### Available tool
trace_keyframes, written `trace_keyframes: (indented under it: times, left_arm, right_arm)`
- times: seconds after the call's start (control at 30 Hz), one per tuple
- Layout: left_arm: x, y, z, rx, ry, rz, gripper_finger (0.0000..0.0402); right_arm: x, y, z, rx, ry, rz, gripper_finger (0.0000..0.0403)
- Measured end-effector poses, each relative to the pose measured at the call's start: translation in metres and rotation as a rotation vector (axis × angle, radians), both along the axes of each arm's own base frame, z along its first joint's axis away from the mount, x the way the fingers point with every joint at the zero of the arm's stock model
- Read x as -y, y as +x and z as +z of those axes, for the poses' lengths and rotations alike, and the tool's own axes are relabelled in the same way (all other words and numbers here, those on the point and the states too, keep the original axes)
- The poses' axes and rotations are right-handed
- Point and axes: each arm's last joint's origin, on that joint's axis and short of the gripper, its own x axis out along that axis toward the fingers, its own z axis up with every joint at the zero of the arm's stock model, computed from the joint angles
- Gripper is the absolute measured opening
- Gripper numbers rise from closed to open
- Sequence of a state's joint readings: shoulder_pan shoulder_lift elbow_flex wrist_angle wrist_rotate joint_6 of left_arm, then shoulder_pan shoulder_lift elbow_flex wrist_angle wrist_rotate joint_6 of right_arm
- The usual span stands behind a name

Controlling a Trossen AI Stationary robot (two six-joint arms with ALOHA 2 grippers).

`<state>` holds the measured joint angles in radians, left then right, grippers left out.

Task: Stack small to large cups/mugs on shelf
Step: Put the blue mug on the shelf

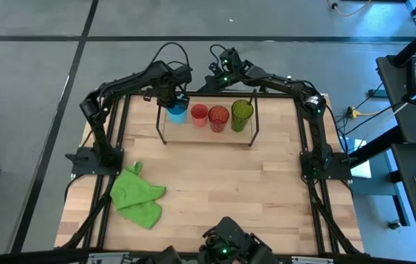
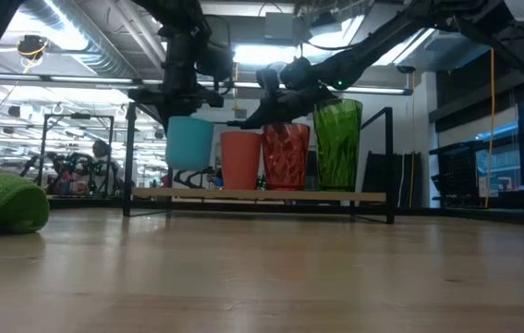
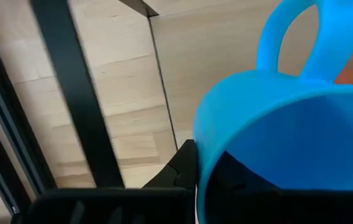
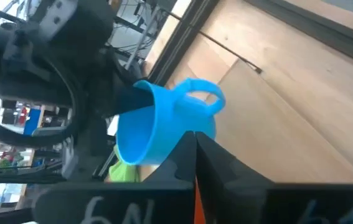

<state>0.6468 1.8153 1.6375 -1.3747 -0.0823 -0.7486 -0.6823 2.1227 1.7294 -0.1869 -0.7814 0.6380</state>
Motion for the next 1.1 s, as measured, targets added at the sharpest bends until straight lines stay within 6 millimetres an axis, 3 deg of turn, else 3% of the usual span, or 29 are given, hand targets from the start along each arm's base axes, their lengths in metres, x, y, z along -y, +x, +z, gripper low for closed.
trace_keyframes:
  times: [0.4, 0.73, 1.1]
  left_arm:
    - [-0.004, -0.003, -0.002, 0.005, -0.016, 0.007, 0.0035]
    - [0.008, -0.003, -0.033, -0.025, -0.089, -0.010, 0.0032]
    - [-0.012, 0.003, -0.001, 0.107, -0.010, 0.006, 0.0036]
  right_arm:
    - [0.000, 0.000, -0.001, 0.000, -0.034, 0.014, 0.0008]
    - [0.000, -0.001, -0.002, -0.005, -0.053, 0.026, 0.0006]
    - [0.007, -0.006, -0.002, -0.021, -0.054, -0.012, 0.0012]
